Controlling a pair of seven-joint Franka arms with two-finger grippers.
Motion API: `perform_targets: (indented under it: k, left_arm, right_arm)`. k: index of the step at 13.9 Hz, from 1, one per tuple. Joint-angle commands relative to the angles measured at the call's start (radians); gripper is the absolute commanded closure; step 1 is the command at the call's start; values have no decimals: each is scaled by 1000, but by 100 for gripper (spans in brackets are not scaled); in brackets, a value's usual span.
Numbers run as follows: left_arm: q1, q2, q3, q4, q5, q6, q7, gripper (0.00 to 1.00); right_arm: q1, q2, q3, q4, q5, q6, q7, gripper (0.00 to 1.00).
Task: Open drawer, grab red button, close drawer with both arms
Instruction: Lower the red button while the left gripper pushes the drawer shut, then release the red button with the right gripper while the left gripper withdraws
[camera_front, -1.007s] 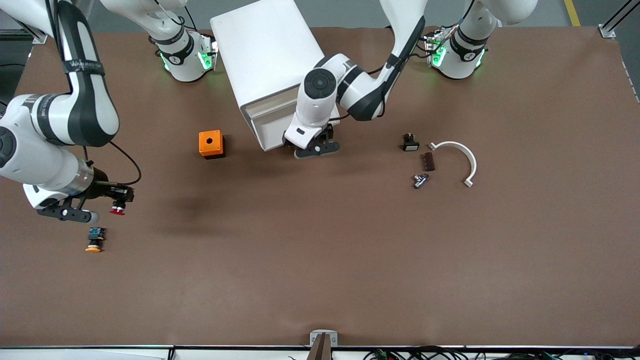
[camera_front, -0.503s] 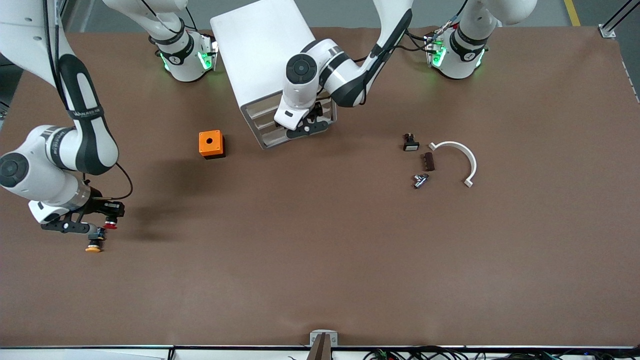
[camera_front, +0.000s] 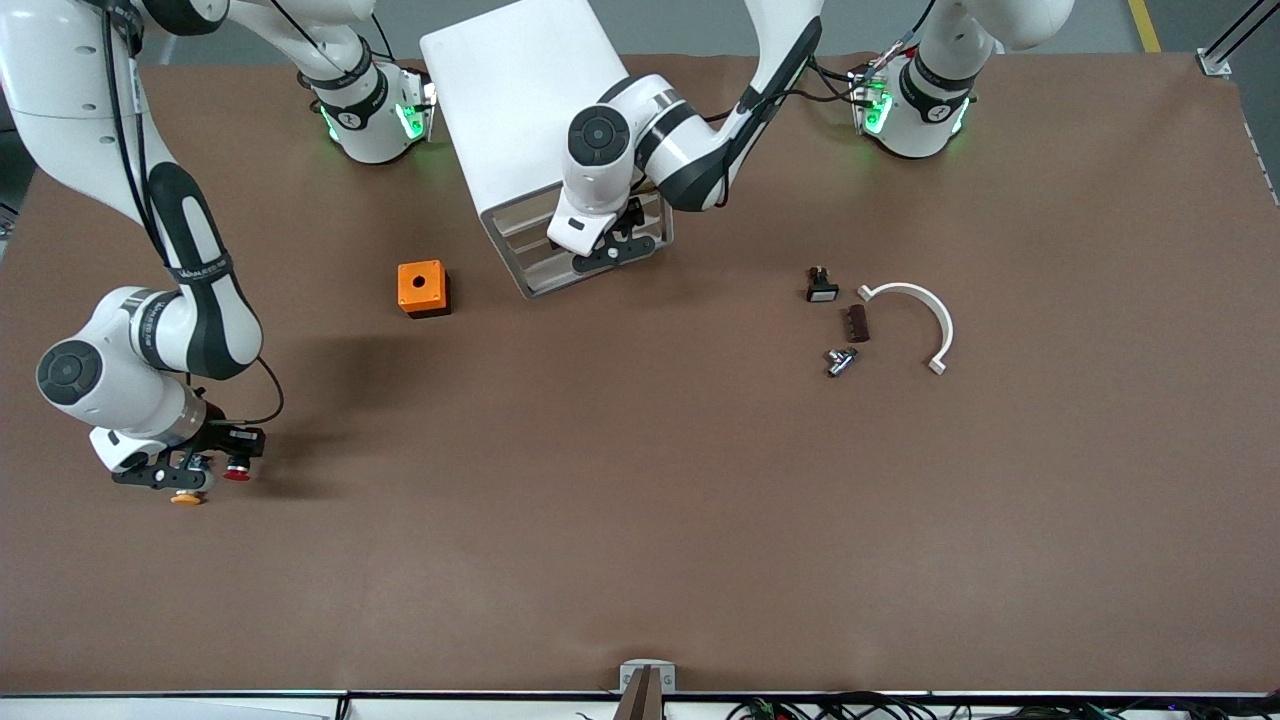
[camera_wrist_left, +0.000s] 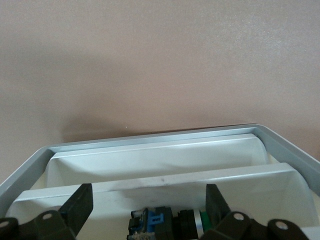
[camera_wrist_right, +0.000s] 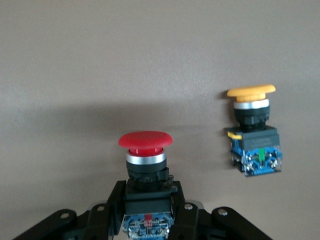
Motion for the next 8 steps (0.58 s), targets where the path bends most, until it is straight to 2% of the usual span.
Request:
perform_targets:
  k: [1, 4, 6, 8]
  left_arm:
    - [51, -25, 37, 28, 15, -83, 1, 0]
    - [170, -25, 57, 116, 93, -160, 15, 0]
    - [261, -48, 60, 143, 136, -189, 15, 0]
    - [340, -77, 58, 156, 229, -212, 37, 0]
  right_arm:
    - [-26, 52, 22, 69, 6, -5, -5, 100]
    - [-24, 77, 22, 102, 30, -8, 23, 100]
    - [-18, 87, 22, 108, 39, -8, 34, 100]
    - [-18, 94, 22, 110, 39, -8, 34, 100]
